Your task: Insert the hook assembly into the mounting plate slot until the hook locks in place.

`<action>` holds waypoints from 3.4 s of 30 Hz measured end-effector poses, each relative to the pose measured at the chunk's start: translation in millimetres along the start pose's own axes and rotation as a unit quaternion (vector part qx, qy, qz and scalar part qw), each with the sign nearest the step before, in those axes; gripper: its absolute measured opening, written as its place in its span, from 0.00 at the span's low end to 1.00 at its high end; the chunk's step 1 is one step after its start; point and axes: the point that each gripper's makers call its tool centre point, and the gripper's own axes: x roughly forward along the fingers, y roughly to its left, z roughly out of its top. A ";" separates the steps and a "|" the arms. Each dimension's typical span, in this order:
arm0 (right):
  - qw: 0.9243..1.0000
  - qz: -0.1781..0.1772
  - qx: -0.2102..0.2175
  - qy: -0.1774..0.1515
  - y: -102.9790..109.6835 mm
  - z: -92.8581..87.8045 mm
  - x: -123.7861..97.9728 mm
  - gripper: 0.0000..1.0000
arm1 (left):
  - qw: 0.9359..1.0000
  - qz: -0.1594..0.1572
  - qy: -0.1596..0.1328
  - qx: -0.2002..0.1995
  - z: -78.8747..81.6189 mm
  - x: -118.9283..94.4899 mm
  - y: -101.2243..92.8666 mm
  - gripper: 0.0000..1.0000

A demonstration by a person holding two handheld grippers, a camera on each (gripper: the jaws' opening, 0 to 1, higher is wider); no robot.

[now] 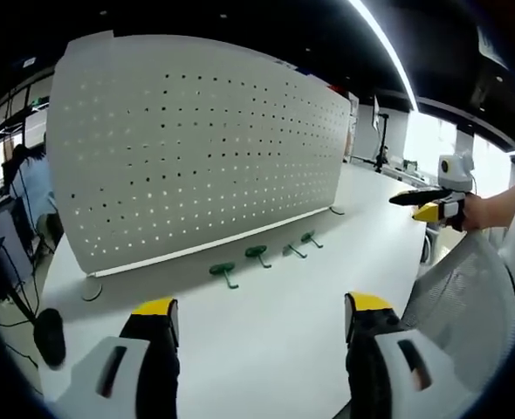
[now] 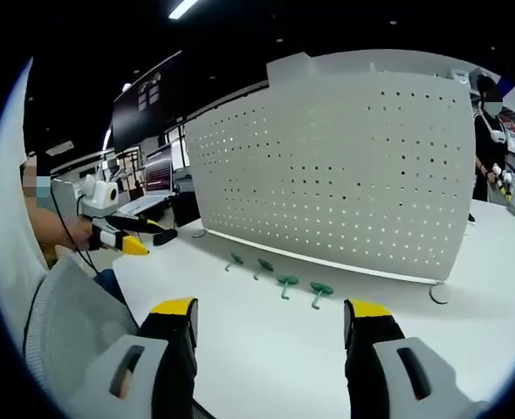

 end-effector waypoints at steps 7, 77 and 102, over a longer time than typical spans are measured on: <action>1.000 0.002 -0.001 0.001 0.7 0.4 0.7 0.65 | 0.999 -0.021 0.019 0.023 2.2 7.8 -0.1 0.78; 1.000 0.008 -0.006 0.024 3.0 -6.9 -0.3 0.64 | 0.932 -0.170 0.201 0.248 -16.1 98.9 45.9 0.80; 0.999 0.008 -0.005 0.035 1.1 -14.6 2.5 0.65 | 0.857 -0.226 0.272 0.374 -34.4 129.7 52.4 0.76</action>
